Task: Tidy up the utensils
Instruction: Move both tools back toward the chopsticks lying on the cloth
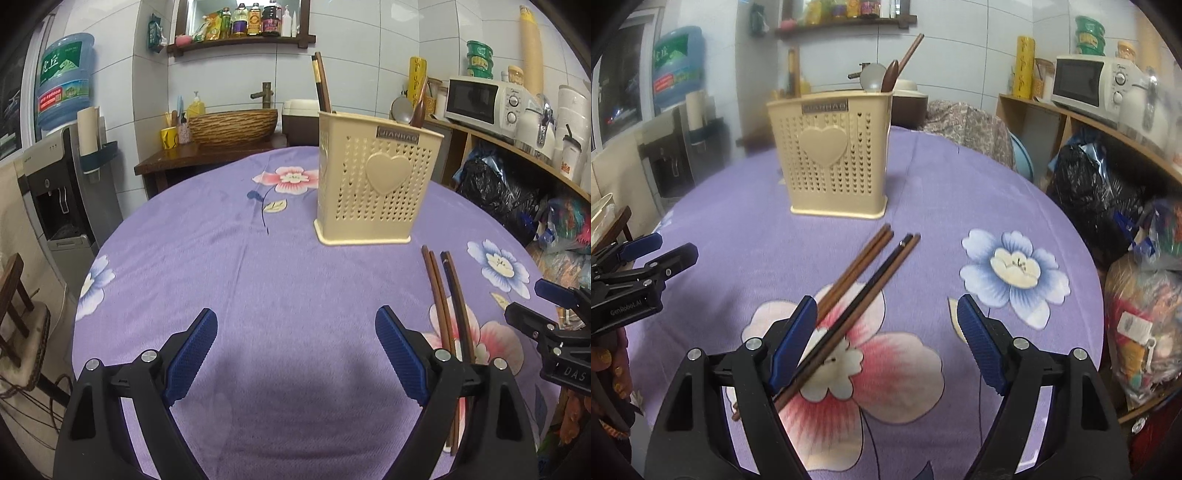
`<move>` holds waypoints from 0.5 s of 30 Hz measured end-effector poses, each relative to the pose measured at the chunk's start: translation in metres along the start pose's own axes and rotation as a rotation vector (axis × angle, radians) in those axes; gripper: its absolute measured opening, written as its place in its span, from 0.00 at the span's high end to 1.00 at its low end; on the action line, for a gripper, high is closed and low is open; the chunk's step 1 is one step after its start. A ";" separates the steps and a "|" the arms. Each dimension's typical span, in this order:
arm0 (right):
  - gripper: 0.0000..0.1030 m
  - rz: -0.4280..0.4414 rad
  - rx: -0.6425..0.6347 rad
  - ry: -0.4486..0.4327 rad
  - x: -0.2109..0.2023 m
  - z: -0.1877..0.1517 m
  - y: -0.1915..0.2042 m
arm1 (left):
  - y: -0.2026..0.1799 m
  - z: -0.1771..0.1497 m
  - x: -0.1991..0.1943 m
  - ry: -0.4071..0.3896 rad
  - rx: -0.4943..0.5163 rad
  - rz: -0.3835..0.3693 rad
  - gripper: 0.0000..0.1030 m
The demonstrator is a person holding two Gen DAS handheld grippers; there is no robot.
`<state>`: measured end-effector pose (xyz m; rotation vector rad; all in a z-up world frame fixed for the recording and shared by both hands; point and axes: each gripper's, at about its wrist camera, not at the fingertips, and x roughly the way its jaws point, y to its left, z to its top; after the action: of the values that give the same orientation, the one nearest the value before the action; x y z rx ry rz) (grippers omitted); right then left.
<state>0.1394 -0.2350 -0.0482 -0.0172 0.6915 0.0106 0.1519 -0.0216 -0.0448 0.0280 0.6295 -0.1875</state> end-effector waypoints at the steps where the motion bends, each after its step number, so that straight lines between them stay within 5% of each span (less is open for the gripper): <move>1: 0.24 -0.003 -0.003 0.003 0.000 -0.003 0.002 | 0.000 -0.003 0.000 0.003 -0.002 -0.001 0.16; 15: 0.24 -0.009 -0.033 0.049 -0.004 -0.030 0.019 | -0.002 -0.013 -0.009 0.012 -0.006 -0.003 0.16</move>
<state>0.1172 -0.2168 -0.0692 -0.0527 0.7401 0.0127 0.1370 -0.0211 -0.0504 0.0227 0.6417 -0.1888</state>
